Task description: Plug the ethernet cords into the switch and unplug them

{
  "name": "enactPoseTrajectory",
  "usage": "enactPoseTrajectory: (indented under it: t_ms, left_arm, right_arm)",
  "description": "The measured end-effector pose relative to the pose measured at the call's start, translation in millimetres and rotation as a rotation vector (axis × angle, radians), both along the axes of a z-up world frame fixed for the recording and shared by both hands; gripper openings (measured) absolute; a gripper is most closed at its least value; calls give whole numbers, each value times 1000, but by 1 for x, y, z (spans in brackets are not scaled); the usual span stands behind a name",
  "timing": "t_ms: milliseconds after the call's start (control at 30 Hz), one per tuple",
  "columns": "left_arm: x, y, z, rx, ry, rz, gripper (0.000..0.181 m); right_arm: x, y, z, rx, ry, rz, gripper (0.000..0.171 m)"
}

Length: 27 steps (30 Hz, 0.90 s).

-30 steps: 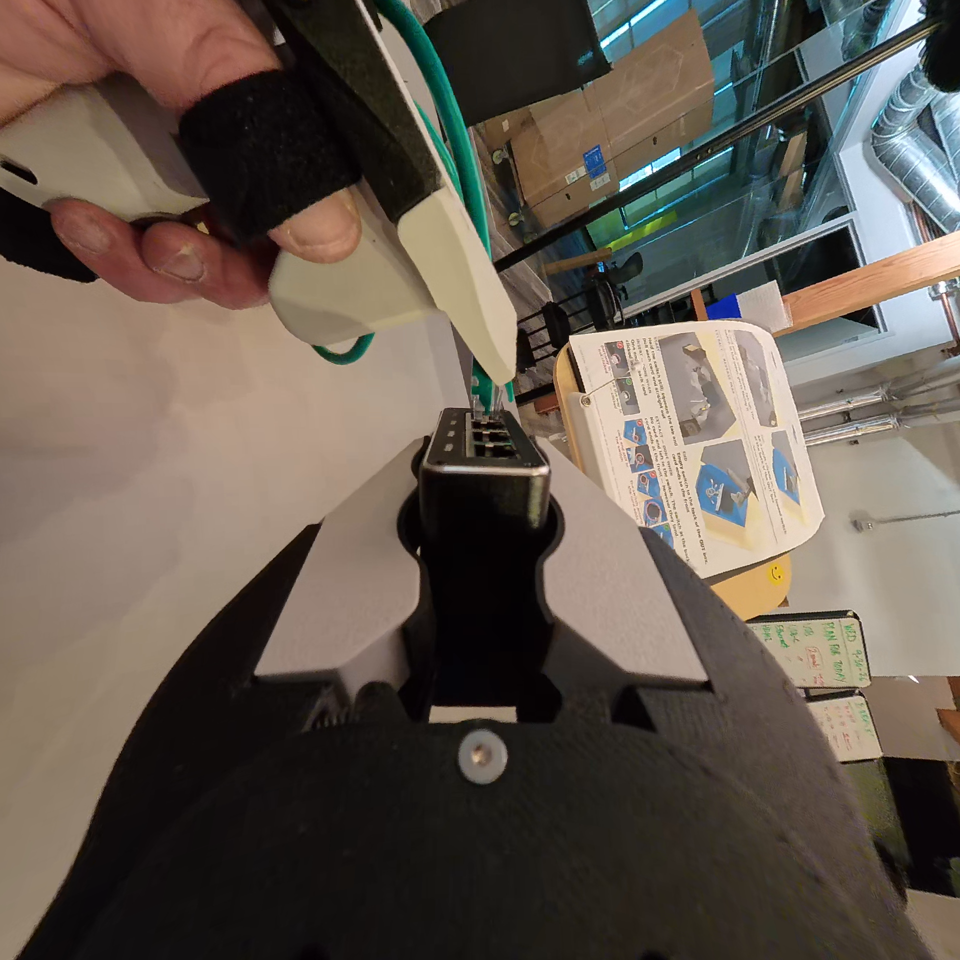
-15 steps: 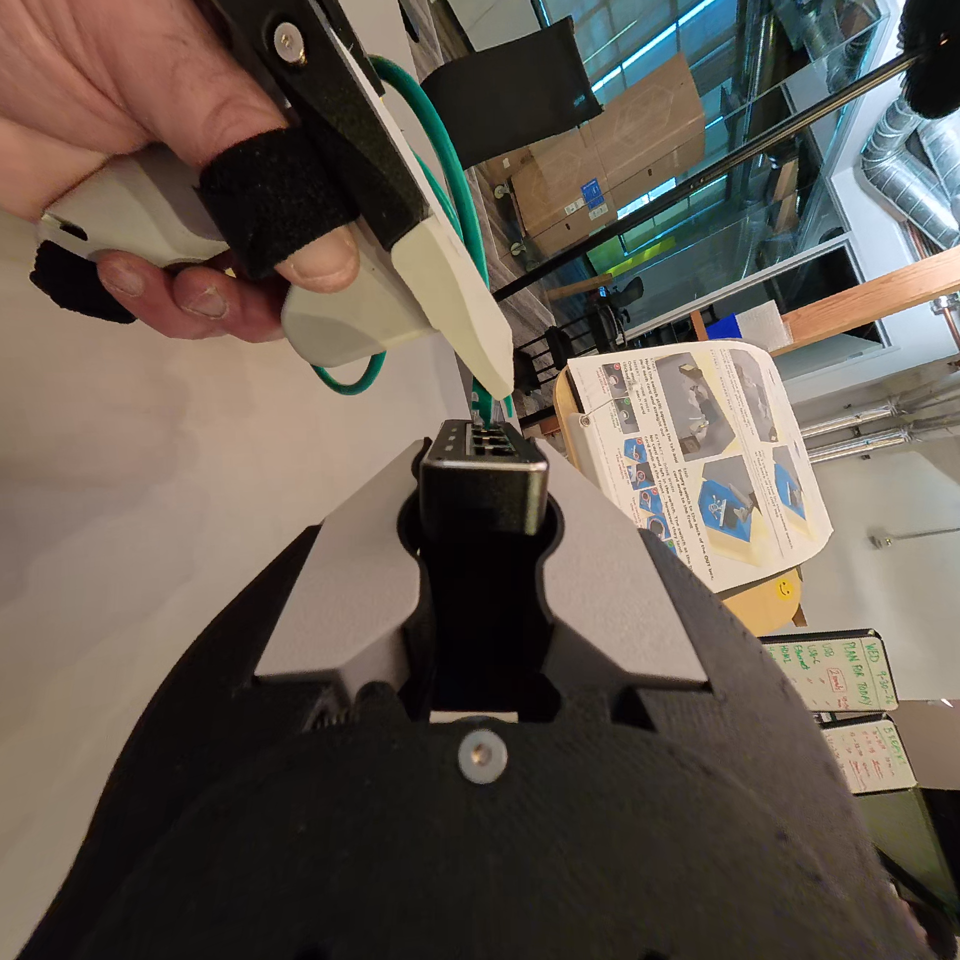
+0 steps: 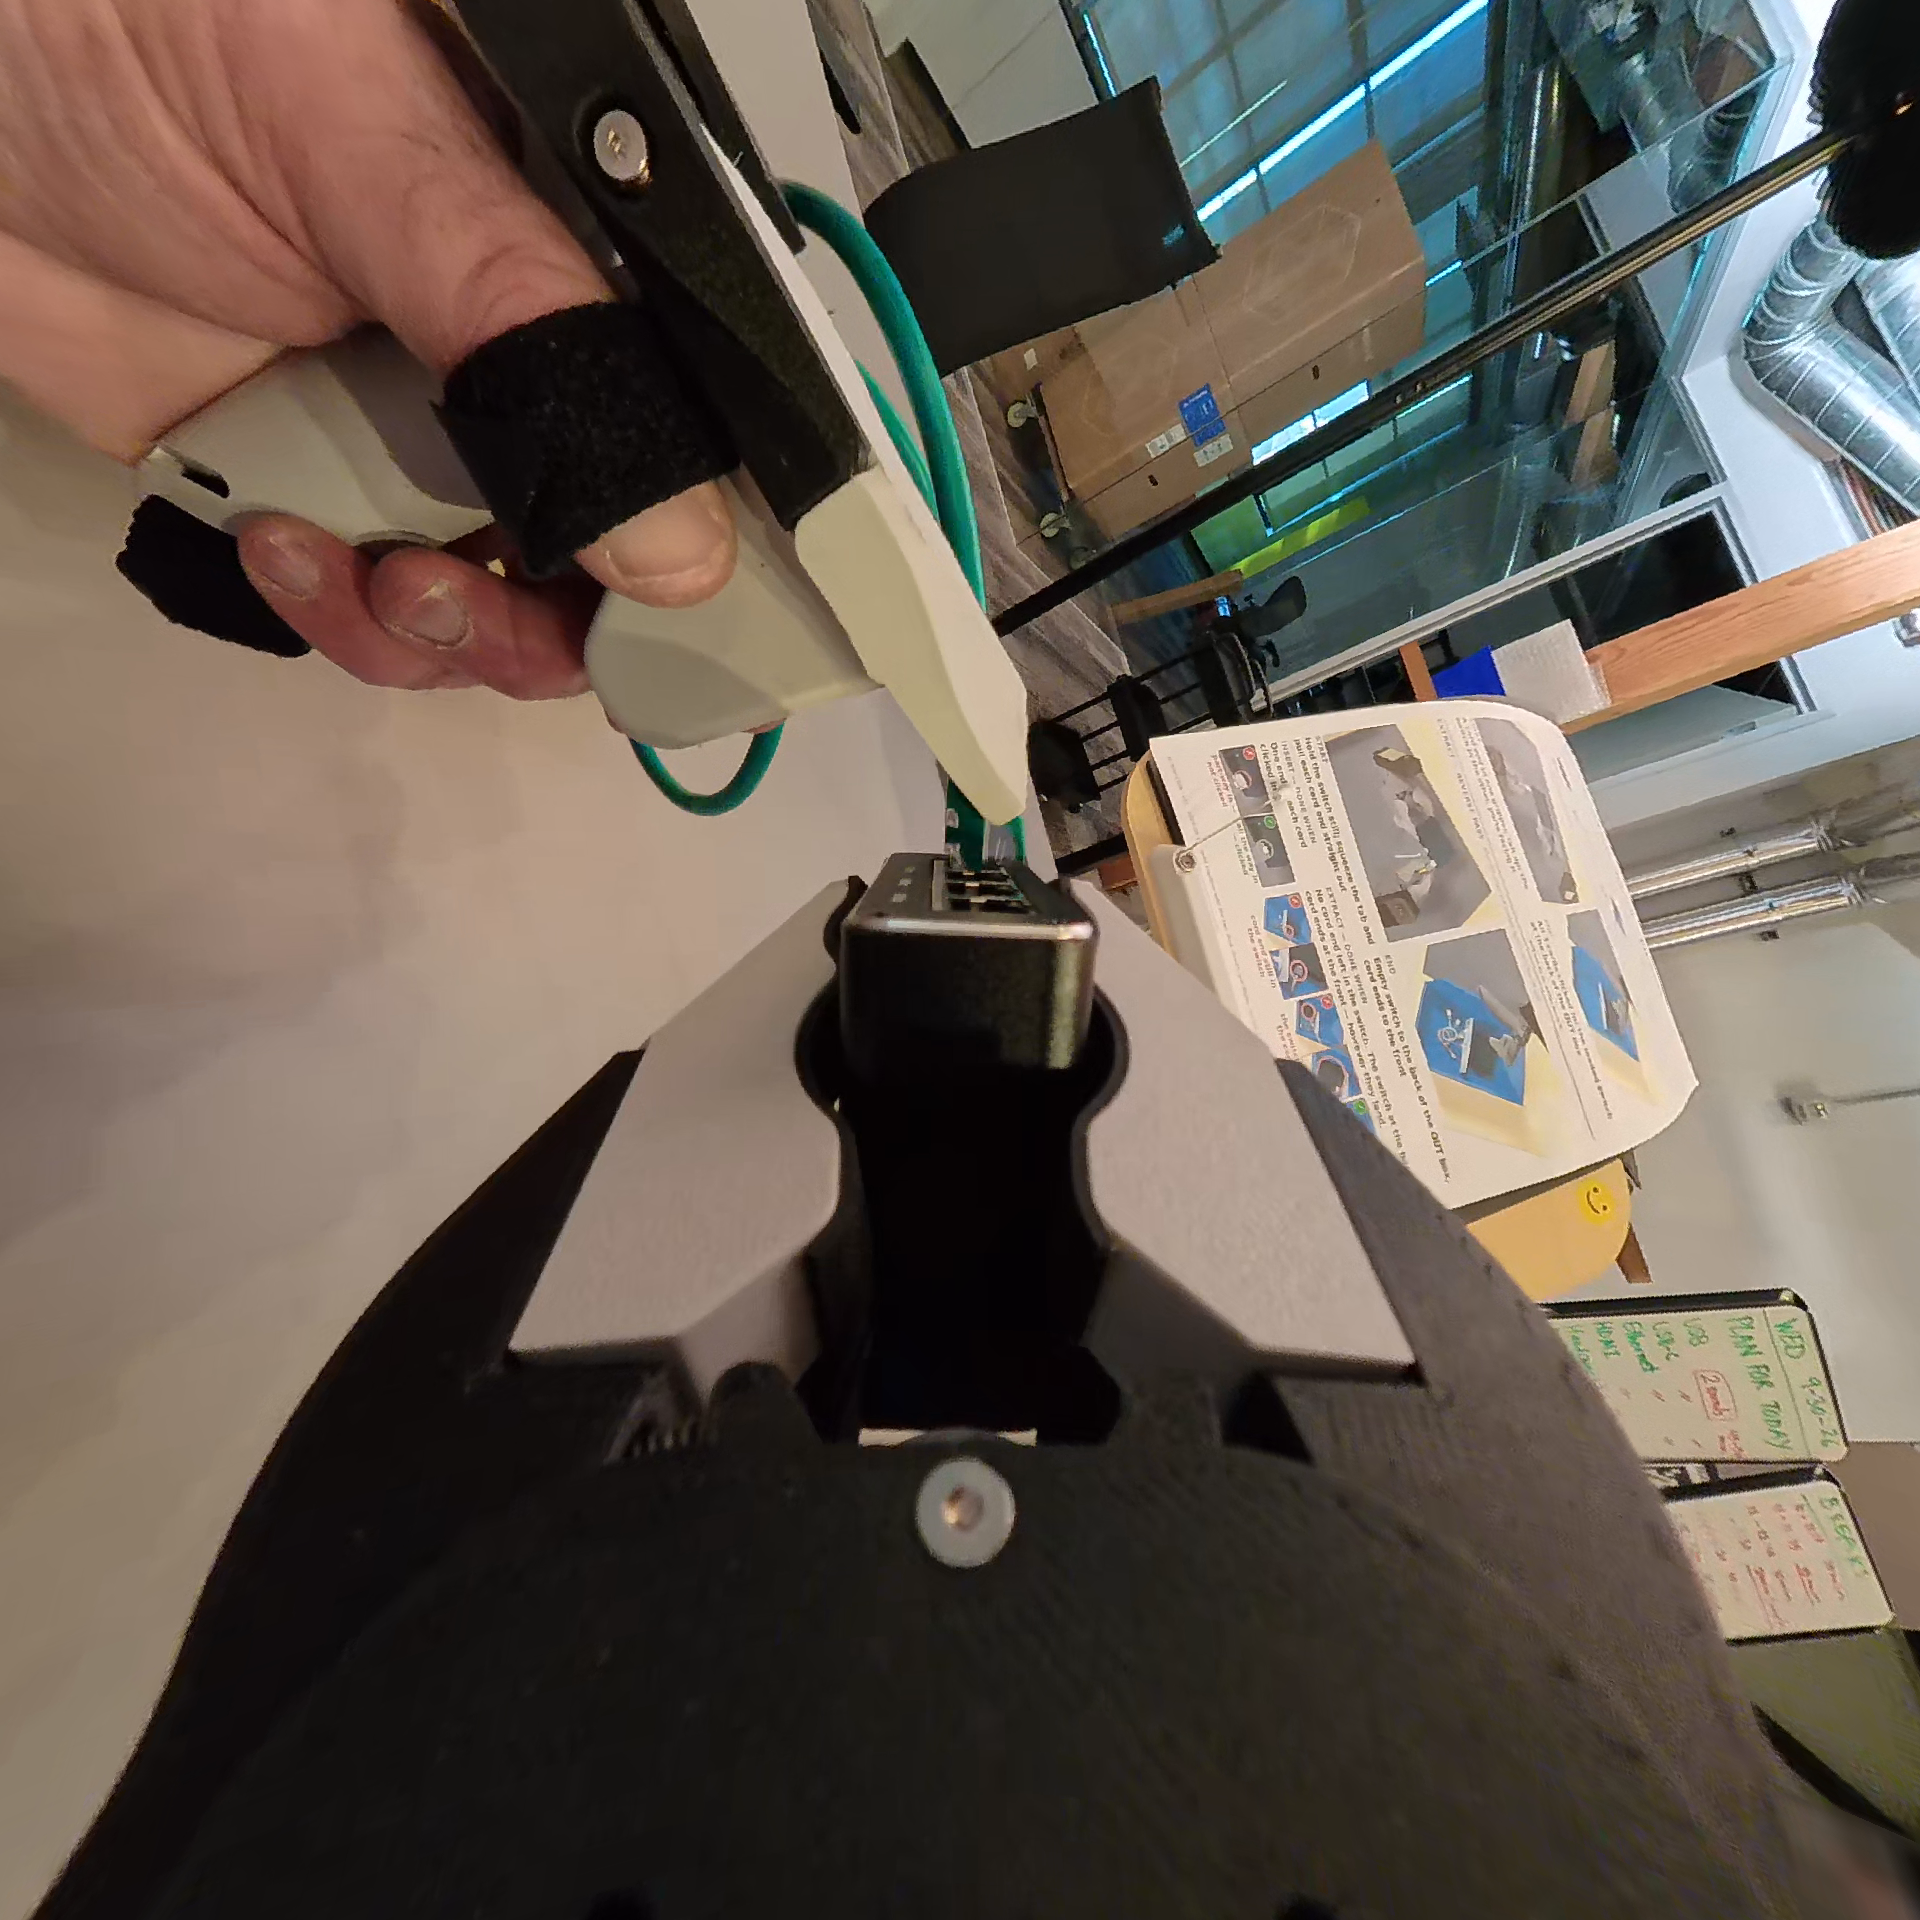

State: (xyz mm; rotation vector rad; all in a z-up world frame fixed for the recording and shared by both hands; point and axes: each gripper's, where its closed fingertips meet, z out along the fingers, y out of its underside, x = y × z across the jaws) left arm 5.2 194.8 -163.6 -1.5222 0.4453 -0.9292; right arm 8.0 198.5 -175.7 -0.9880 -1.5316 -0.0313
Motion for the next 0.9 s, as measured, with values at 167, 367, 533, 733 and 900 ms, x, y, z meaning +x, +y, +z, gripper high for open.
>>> enactPoseTrajectory:
  t_ms: [167, 367, 533, 733, 900]
  left_arm:
    - [2, 5, -4, -27, 14, 10, 12]
    - [10, 8, -15, -88, 41, 11, 20]
    - [14, 7, -27, -153, 88, 28, 24]
    - [24, 1, -54, -250, 192, -16, 36]
    - [19, 3, -68, -268, 265, 2, 35]
  right_arm:
    - [5, 6, -5, -32, -28, -5, 31]
    - [17, 24, -8, -60, -36, -85, 31]
    - [44, 54, -18, -93, -46, -226, 32]
    - [59, 73, -46, -113, -106, -308, 32]
    - [57, 76, -83, -108, -197, -312, 32]
